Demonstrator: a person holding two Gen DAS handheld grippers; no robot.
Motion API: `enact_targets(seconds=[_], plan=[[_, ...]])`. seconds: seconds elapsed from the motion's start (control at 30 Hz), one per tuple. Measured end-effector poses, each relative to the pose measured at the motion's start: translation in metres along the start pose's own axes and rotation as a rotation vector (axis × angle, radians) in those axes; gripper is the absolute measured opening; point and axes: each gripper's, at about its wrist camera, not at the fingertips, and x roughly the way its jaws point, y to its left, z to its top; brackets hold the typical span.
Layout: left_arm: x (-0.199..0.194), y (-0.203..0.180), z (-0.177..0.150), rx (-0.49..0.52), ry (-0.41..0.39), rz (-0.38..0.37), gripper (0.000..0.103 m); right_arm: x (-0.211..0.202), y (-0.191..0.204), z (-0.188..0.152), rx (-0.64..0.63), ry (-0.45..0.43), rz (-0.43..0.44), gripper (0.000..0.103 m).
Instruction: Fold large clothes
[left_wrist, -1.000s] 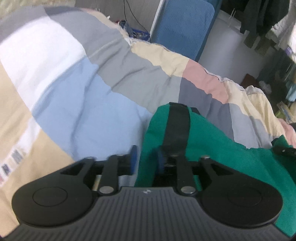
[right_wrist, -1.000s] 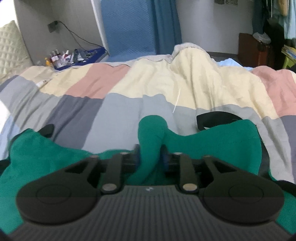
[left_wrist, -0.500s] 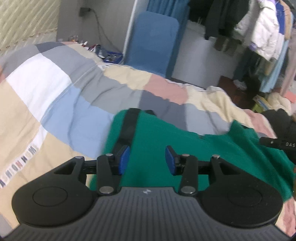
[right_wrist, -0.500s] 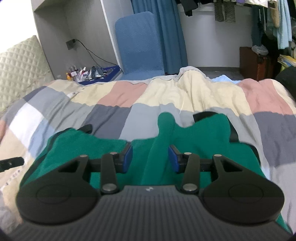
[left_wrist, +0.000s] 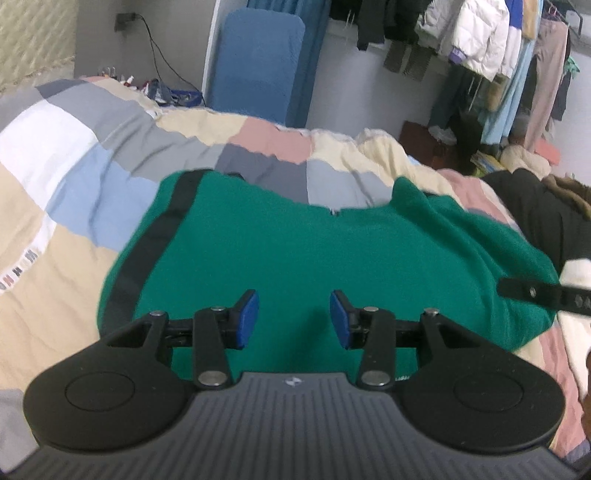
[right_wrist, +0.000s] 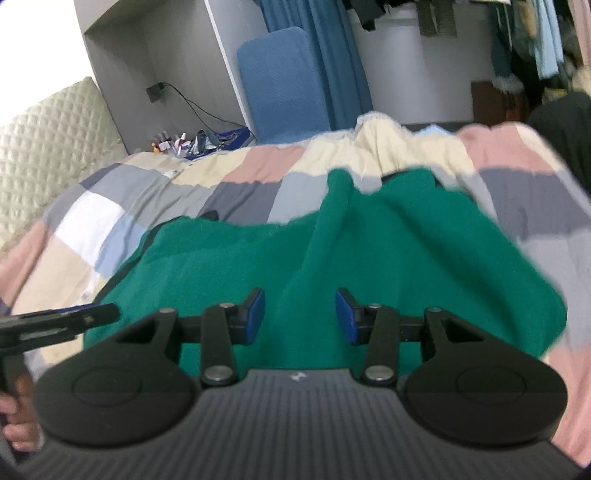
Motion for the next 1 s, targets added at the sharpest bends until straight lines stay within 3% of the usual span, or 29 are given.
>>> enact_targets(seconds=[0.23,0.3,0.37,0.63,0.9,1.0], plan=[[0.021,0.002,-0.008,0.002,0.046,0.02,0.051,-0.01,0.0,-0.037,0.188,0.075,0.08,0.047],[0.023,0.005,-0.007,-0.02,0.059,0.018,0.052,-0.008,-0.004,-0.042,0.27,0.078,0.11,0.073],[0.025,0.008,-0.007,-0.029,0.068,0.012,0.052,-0.003,-0.012,-0.047,0.358,0.085,0.165,0.085],[0.029,0.013,-0.004,-0.068,0.096,0.005,0.053,0.039,-0.05,-0.071,0.719,0.206,0.27,0.084],[0.03,0.02,0.0,-0.126,0.118,-0.021,0.058,0.047,-0.072,-0.075,0.906,0.118,0.303,0.086],[0.028,0.026,0.001,-0.188,0.135,-0.062,0.067,0.045,-0.076,-0.077,0.943,0.096,0.326,0.086]])
